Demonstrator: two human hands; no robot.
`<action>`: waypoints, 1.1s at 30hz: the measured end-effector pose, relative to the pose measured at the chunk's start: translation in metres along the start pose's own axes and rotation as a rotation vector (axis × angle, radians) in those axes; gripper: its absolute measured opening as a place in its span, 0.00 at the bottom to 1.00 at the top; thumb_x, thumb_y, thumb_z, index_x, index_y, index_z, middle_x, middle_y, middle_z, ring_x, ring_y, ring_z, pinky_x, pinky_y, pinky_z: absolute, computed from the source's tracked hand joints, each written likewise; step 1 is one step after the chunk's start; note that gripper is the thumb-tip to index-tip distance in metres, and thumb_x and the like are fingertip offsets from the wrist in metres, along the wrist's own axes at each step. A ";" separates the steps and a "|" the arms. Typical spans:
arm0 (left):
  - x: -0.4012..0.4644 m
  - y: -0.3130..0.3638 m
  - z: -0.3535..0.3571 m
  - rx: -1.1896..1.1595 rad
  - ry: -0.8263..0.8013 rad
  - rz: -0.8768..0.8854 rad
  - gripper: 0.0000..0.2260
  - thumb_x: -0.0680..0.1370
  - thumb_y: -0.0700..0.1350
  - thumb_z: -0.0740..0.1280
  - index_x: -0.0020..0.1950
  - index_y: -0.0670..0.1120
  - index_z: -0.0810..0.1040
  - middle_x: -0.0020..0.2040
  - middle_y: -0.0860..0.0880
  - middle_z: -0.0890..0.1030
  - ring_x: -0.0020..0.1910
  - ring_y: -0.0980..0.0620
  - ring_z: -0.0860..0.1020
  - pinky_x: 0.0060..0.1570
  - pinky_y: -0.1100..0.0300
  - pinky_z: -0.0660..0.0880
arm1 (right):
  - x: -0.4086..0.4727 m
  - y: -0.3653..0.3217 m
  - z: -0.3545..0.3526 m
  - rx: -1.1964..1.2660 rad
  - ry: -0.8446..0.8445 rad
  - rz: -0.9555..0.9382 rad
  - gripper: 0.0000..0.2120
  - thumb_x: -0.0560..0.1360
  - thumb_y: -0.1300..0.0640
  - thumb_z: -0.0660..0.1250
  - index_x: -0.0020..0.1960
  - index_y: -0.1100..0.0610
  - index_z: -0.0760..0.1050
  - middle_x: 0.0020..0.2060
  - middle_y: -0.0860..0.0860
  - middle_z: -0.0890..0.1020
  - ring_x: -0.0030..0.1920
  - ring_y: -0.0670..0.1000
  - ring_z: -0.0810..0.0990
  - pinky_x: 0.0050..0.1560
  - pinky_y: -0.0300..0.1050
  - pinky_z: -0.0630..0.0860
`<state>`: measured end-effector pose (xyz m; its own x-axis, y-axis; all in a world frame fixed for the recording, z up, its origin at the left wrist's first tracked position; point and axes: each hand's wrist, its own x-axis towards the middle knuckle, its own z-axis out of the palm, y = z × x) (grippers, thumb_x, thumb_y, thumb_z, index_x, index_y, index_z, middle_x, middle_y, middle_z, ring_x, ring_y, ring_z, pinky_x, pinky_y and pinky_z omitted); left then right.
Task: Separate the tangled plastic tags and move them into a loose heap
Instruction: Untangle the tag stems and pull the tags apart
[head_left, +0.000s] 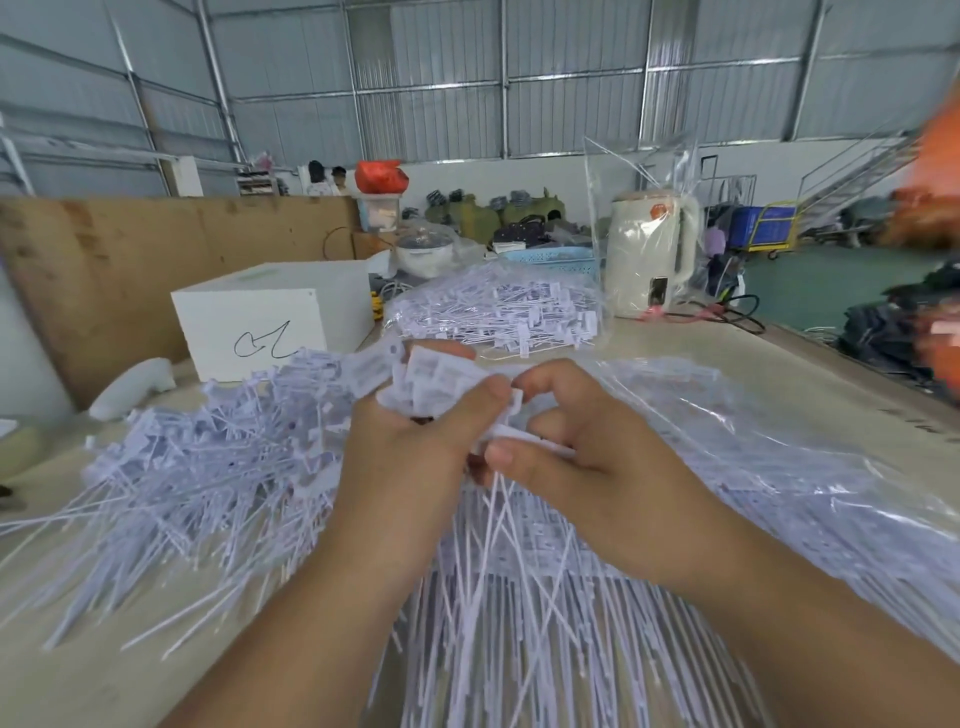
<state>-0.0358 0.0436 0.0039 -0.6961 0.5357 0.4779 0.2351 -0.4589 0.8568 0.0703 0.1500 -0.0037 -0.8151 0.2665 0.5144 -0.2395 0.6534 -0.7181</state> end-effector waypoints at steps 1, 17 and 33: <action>0.000 -0.001 -0.001 0.009 -0.016 -0.003 0.04 0.68 0.45 0.73 0.37 0.54 0.81 0.30 0.49 0.80 0.26 0.52 0.77 0.23 0.61 0.71 | 0.000 0.001 -0.002 -0.003 0.019 -0.006 0.10 0.77 0.48 0.67 0.52 0.41 0.65 0.24 0.49 0.71 0.23 0.44 0.63 0.26 0.40 0.60; 0.006 -0.001 -0.004 -0.176 -0.083 -0.163 0.04 0.66 0.41 0.73 0.39 0.45 0.81 0.32 0.45 0.79 0.28 0.50 0.74 0.25 0.64 0.71 | 0.003 0.001 -0.013 0.078 0.015 0.113 0.04 0.76 0.47 0.69 0.43 0.46 0.76 0.30 0.51 0.76 0.28 0.54 0.71 0.29 0.54 0.67; 0.011 -0.006 -0.002 -0.263 0.122 -0.405 0.03 0.76 0.40 0.69 0.48 0.42 0.79 0.28 0.51 0.75 0.24 0.55 0.72 0.26 0.62 0.74 | 0.002 -0.001 -0.042 0.220 0.378 0.154 0.15 0.76 0.43 0.65 0.39 0.53 0.74 0.29 0.49 0.68 0.29 0.51 0.64 0.32 0.52 0.66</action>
<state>-0.0459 0.0512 0.0038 -0.7739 0.6286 0.0768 -0.2393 -0.4026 0.8836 0.0907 0.1795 0.0178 -0.6105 0.6151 0.4990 -0.2702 0.4304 -0.8612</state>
